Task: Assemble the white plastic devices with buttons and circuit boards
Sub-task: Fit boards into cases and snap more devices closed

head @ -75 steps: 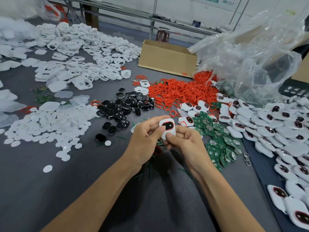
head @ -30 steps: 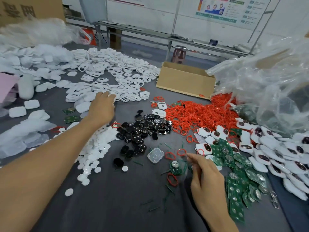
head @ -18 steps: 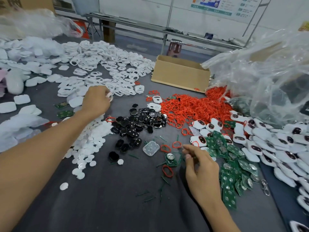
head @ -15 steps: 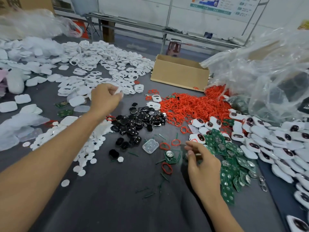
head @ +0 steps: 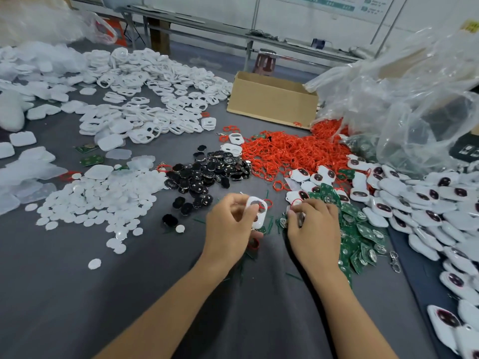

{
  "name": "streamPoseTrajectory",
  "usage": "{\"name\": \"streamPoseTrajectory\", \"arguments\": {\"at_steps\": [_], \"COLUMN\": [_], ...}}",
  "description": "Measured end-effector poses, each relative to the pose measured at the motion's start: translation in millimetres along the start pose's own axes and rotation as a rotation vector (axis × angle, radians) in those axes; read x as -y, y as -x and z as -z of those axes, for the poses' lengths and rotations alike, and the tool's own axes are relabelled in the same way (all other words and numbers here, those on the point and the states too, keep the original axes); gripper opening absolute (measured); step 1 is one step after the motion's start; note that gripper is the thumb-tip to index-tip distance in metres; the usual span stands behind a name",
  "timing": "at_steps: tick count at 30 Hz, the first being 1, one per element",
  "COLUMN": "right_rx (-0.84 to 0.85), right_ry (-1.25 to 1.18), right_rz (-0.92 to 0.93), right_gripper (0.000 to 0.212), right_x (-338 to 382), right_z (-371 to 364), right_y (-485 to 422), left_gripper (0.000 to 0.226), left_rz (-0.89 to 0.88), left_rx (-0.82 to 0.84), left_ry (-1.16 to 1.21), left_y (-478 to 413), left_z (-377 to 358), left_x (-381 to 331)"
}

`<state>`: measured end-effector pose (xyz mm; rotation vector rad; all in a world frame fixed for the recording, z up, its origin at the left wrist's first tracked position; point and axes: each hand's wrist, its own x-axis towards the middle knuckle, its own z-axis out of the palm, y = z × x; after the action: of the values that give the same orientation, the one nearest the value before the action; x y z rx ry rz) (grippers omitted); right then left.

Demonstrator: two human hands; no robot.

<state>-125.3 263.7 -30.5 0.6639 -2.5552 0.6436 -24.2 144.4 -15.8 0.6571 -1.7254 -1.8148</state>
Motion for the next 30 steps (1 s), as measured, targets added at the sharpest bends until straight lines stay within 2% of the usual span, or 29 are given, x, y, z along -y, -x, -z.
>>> {"name": "streamPoseTrajectory", "arguments": {"at_steps": [3, 9, 12, 14, 16, 19, 30], "right_rx": [-0.003, -0.016, -0.008, 0.066, 0.215, 0.403, 0.57], "right_ry": [-0.024, -0.061, -0.281, -0.565, -0.752, -0.846, -1.066], "right_rz": [-0.005, -0.018, 0.056, 0.072, 0.072, 0.105, 0.138], "right_gripper": [0.014, 0.011, 0.007, 0.015, 0.016, 0.012, 0.021], "right_x": [-1.0, -4.6, 0.0, 8.5, 17.1, 21.8, 14.6], "right_z": [-2.6, -1.6, 5.0, 12.6, 18.3, 20.4, 34.4], "right_y": [-3.1, -8.7, -11.2, -10.0, -6.8, -2.1, -6.5], "left_gripper": [0.027, 0.029, 0.029, 0.017, 0.014, 0.019, 0.017], "left_rz": [-0.126, -0.323, -0.313, -0.305, -0.316, -0.298, -0.273], "left_rx": [-0.027, -0.025, -0.033, -0.037, -0.042, 0.007, 0.203], "left_ry": [-0.083, -0.26, -0.205, -0.187, -0.203, -0.15, -0.004], "left_y": [-1.0, -1.3, -2.6, -3.4, -3.8, -5.7, -4.5], "left_z": [1.3, -4.6, -3.7, -3.4, -3.0, -2.2, 0.6], "left_x": [2.9, 4.5, 4.3, 2.6, 1.0, -1.2, -7.3]}}
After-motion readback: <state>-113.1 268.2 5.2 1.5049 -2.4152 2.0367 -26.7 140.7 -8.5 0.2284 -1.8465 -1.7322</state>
